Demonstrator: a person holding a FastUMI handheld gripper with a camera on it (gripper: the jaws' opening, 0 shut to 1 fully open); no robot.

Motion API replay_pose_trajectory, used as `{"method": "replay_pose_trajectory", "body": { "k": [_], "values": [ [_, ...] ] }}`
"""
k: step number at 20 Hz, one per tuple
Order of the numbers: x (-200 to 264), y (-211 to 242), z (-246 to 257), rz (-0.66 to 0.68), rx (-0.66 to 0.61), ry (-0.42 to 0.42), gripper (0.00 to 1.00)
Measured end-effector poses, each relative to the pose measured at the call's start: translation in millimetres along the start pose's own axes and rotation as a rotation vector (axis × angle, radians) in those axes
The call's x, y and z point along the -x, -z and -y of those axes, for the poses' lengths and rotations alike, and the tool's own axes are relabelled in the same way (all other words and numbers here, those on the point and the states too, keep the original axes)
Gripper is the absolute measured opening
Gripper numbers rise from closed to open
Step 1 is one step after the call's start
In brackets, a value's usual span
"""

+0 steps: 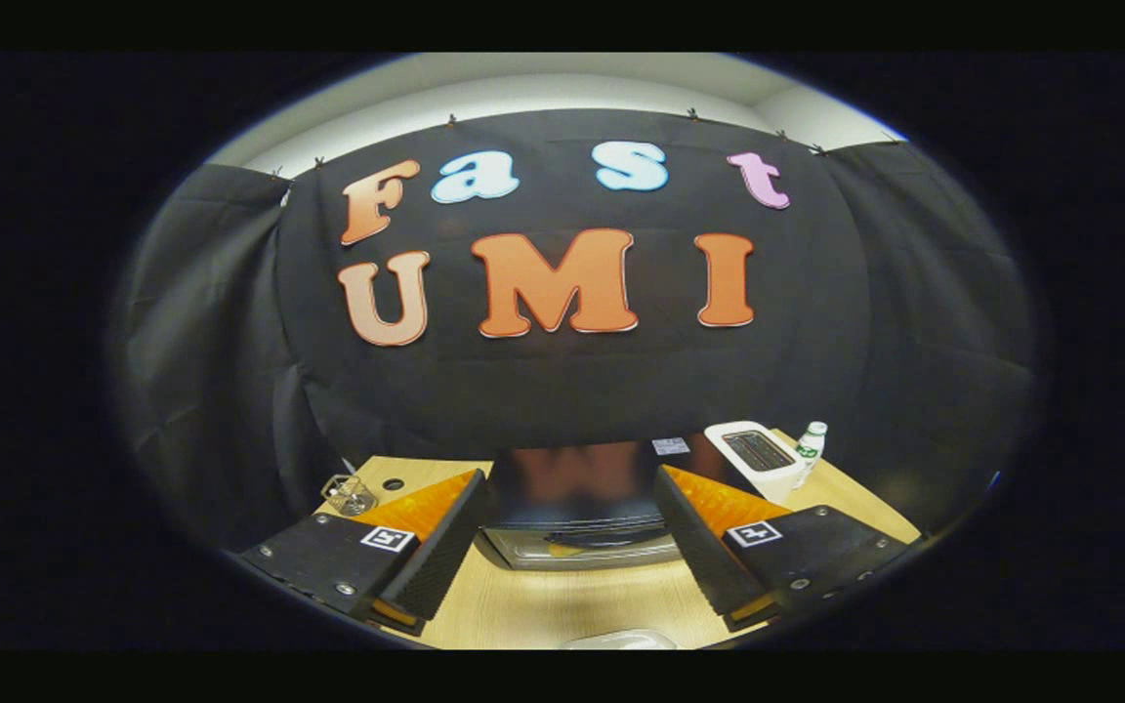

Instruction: Open the toaster oven, put the food inside, and close the toaster oven door.

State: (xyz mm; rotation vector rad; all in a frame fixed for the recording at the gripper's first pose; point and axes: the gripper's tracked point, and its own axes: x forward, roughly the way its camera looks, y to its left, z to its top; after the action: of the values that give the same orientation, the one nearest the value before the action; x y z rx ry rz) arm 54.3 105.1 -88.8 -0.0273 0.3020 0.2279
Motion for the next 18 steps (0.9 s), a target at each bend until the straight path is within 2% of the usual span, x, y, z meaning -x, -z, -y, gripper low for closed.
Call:
{"method": "replay_pose_trajectory", "body": {
  "k": [18],
  "values": [
    [71,-47,-2,0.132,-0.010,0.047,1.00]
  ]
}}
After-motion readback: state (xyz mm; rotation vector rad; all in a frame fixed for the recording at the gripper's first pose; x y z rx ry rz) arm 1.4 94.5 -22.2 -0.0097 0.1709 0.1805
